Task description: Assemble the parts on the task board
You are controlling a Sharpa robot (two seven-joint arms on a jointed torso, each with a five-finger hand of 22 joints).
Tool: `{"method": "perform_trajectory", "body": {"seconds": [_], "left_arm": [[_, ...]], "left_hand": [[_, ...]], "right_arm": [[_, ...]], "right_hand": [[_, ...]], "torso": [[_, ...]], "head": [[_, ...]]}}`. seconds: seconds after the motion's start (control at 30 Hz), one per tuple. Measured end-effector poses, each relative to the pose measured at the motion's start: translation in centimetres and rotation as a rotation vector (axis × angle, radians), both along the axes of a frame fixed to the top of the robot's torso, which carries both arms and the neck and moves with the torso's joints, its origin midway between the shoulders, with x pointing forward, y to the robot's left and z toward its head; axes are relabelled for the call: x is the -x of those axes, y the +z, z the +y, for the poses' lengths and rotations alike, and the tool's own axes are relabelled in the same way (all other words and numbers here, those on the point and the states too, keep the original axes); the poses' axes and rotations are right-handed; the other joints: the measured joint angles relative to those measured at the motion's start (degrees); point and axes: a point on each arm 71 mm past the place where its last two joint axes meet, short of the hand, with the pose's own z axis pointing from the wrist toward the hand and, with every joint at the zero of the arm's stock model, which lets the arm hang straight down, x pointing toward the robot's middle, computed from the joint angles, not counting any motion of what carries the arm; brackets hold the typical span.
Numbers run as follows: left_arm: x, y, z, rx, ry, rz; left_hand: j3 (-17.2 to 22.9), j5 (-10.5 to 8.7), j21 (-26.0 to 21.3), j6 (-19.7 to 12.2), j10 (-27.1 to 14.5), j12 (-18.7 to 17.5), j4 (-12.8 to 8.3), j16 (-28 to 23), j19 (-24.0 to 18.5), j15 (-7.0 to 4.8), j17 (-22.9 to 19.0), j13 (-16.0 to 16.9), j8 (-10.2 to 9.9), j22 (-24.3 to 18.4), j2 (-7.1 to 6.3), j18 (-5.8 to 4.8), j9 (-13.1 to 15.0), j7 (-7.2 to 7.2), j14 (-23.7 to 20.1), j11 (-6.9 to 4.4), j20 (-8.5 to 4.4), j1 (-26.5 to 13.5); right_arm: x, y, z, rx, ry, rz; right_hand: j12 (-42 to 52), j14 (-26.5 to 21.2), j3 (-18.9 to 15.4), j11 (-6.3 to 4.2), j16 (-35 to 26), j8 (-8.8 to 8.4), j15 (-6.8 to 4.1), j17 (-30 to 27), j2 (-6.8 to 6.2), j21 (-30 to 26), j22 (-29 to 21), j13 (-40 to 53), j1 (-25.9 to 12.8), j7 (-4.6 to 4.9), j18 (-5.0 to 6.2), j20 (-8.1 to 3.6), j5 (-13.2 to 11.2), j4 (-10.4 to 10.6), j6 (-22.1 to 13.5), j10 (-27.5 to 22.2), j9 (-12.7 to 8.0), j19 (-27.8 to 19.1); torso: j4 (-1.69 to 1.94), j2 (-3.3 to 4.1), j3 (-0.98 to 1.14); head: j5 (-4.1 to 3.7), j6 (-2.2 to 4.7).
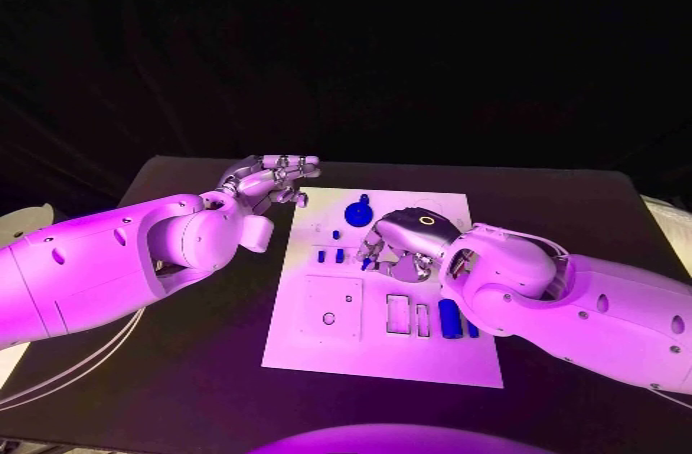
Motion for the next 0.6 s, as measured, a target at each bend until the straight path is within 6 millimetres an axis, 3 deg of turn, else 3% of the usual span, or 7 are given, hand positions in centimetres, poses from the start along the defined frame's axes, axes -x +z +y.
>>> {"method": "perform_trajectory", "body": {"seconds": [0.3, 0.6], "left_arm": [[0.2, 0.1, -0.5, 0.007, -0.017, 0.0], [0.2, 0.1, -0.5, 0.008, -0.02, 0.001]], "left_hand": [[0.0, 0.0, 0.0, 0.0, 0.0, 0.0, 0.0, 0.0, 0.0, 0.0, -0.06, 0.0, 0.0, -0.06, 0.0, 0.0, 0.0, 0.0, 0.0, 0.0, 0.0, 0.0], [0.0, 0.0, 0.0, 0.0, 0.0, 0.0, 0.0, 0.0, -0.21, 0.0, -0.06, 0.0, 0.0, -0.06, 0.0, -0.01, 0.0, 0.0, 0.0, 0.0, 0.21, 0.0]], "right_arm": [[0.7, -2.6, 1.7, 0.02, 0.041, 0.059], [0.8, -3.6, 2.4, 0.035, 0.06, 0.074]], "right_hand": [[0.0, 0.0, 0.62, 0.09, 0.0, 0.0, 0.0, -0.06, -0.31, 0.0, -0.18, -0.01, -0.3, 0.21, 0.0, 0.0, -0.01, -0.15, -0.19, 0.08, 0.0, 0.0], [0.0, 0.0, 0.63, 0.31, 0.0, -0.12, 0.0, -0.05, -0.32, 0.0, -0.18, 0.0, -0.3, 0.32, 0.0, 0.0, -0.11, -0.15, -0.1, -0.11, -0.04, 0.0]], "torso": [[-0.03, 0.02, 0.01], [-0.03, 0.02, 0.09]], "head": [[1.21, -0.65], [2.11, -1.0]]}}
